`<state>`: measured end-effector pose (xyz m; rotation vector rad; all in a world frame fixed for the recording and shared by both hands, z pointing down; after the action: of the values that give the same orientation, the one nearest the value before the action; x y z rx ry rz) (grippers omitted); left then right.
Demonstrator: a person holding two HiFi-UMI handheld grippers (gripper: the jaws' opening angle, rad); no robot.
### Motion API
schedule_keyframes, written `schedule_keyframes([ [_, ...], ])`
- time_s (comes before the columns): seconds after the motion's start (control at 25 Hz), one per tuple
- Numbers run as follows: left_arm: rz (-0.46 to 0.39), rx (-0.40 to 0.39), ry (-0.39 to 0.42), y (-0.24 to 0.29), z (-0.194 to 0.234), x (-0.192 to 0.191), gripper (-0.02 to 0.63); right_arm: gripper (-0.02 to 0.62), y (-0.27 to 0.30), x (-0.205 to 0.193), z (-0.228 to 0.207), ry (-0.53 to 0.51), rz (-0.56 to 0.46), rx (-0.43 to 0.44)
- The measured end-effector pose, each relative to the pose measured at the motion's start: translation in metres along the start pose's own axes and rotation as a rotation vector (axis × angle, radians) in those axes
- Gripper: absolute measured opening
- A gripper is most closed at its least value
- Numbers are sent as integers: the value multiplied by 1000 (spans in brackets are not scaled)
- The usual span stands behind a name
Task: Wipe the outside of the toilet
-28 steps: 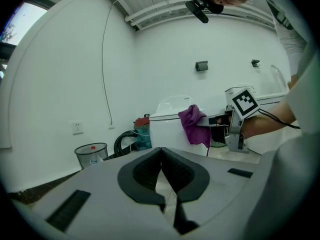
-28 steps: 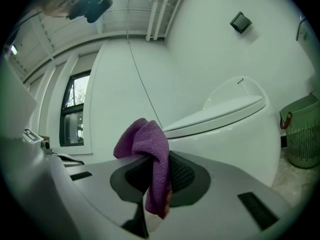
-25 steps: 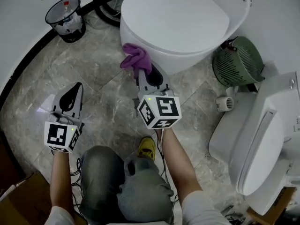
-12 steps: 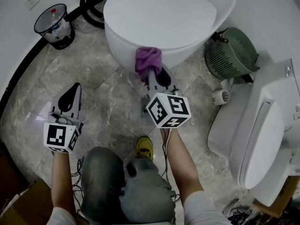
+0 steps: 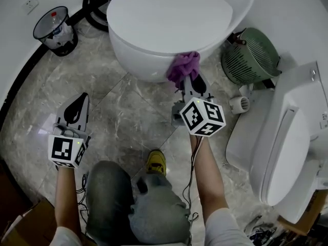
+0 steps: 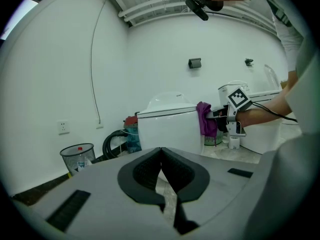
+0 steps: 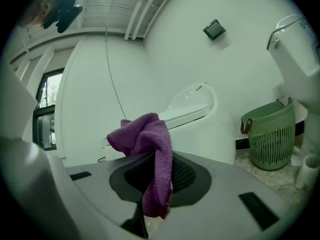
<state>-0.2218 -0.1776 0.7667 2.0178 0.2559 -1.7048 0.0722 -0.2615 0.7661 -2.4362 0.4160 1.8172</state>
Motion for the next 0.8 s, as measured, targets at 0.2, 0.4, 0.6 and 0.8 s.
schedule_keyframes([
  [0.2,-1,0,5,6,1,-2,17,81,3,-2,-26,-20,4,-49],
  [0.4,6,1,11,9,3,-4,17,86,7,-2,-40,-62,1,-59],
  [0.6,5,-3,17,7,1,-5,17,77,7,-3,-68,-118,24,-203],
  [0.8,-3,8,16,0,5,-3,17,69,-19,0,-55,-178,-29,-170],
])
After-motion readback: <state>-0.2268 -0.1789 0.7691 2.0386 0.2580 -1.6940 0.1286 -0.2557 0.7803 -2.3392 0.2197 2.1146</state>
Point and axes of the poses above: the fingertips, and each gripper's own axes: y forward along the fingers, z to its left, x out of its top, the point moved 1 cm from there along -y, backward along the fingers, and after that the axes turned 1 degree about -y, right-handed, at the moved point
